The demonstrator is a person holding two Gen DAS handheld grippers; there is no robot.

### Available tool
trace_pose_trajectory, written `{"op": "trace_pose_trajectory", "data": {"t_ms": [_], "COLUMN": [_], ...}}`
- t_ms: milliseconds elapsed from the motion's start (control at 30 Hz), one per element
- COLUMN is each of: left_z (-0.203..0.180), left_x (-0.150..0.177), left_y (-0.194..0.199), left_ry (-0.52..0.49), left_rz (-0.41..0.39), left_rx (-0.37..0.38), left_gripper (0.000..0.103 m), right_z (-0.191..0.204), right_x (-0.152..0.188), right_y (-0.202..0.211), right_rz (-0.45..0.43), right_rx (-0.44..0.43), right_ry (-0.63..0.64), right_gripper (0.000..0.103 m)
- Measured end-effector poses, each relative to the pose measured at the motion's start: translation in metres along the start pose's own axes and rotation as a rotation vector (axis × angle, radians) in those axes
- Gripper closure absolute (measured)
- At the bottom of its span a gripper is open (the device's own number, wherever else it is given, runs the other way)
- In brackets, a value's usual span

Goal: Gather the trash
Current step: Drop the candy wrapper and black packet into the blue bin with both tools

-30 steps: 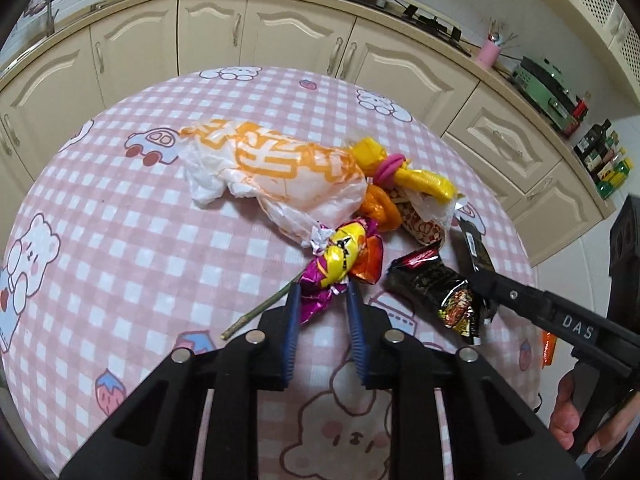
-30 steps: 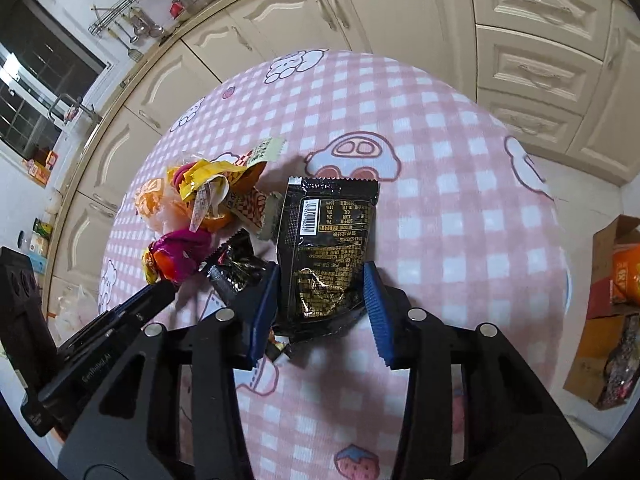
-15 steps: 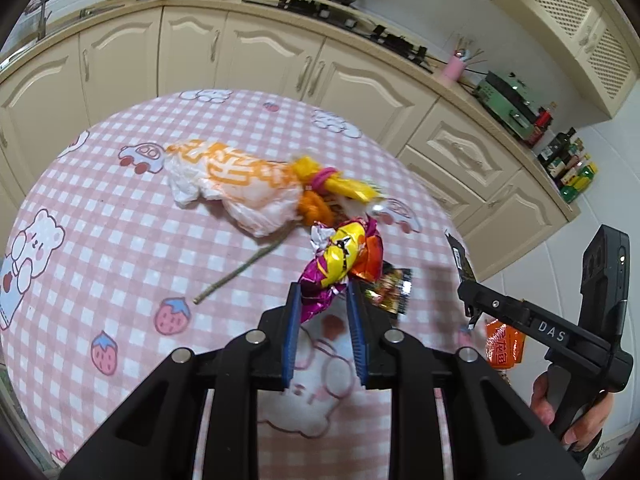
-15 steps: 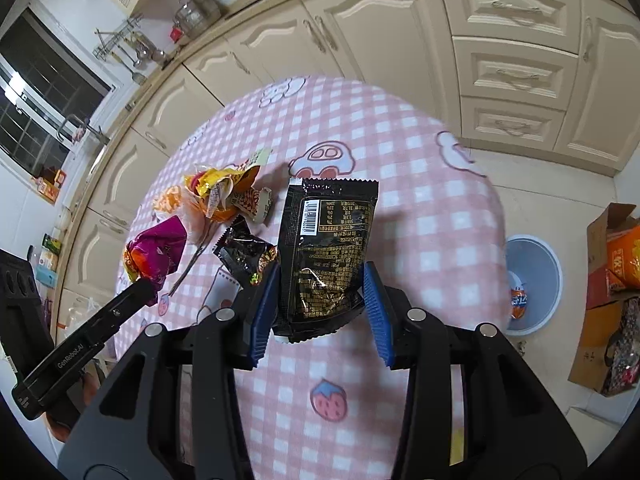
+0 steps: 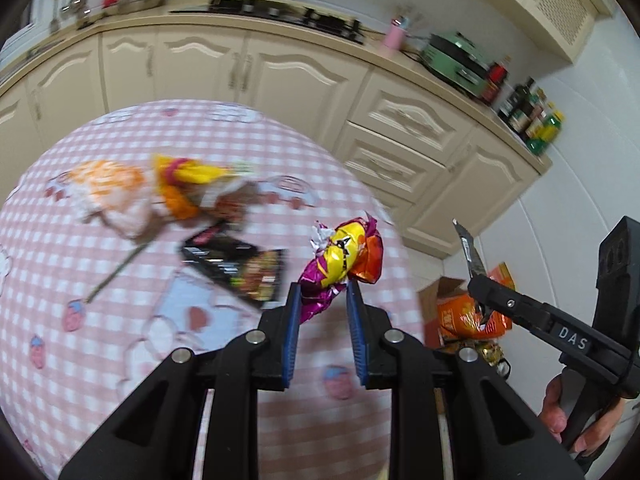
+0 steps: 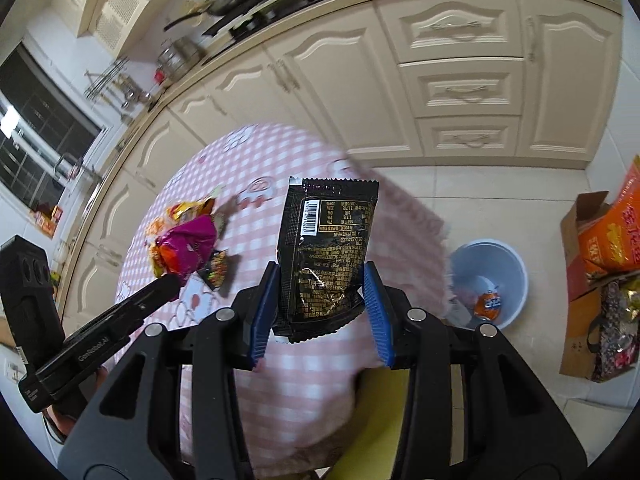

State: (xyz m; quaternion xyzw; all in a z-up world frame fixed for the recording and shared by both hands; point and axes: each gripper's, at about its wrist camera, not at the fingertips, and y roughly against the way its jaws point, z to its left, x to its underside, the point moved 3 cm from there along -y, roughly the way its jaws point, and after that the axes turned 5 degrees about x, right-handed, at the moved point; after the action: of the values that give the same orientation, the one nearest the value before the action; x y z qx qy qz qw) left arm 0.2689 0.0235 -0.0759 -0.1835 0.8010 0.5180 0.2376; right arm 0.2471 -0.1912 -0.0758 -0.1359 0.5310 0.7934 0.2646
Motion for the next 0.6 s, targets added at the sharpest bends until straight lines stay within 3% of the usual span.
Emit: {"op": "trace_pose_trajectory", "data": {"t_ms": [233, 600], "left_z": [-0.064, -0.153], "left_x": [0.003, 0.016], "left_y": [-0.042, -0.108], "left_ry": [-0.096, -0.245], "left_rz": [0.067, 0.191], "left_rx": [0.033, 0.069], "left_gripper": [0.081, 0.081], "right_z": [-0.062, -0.166], "right_x": [-0.001, 0.007], "right_y": [0.023, 0.028], "right_rz": [-0.051, -0.043], "right_rx": [0.057, 0.132], "right_ry": [-0.09, -0.267], "right_gripper": [0.061, 0.061]}}
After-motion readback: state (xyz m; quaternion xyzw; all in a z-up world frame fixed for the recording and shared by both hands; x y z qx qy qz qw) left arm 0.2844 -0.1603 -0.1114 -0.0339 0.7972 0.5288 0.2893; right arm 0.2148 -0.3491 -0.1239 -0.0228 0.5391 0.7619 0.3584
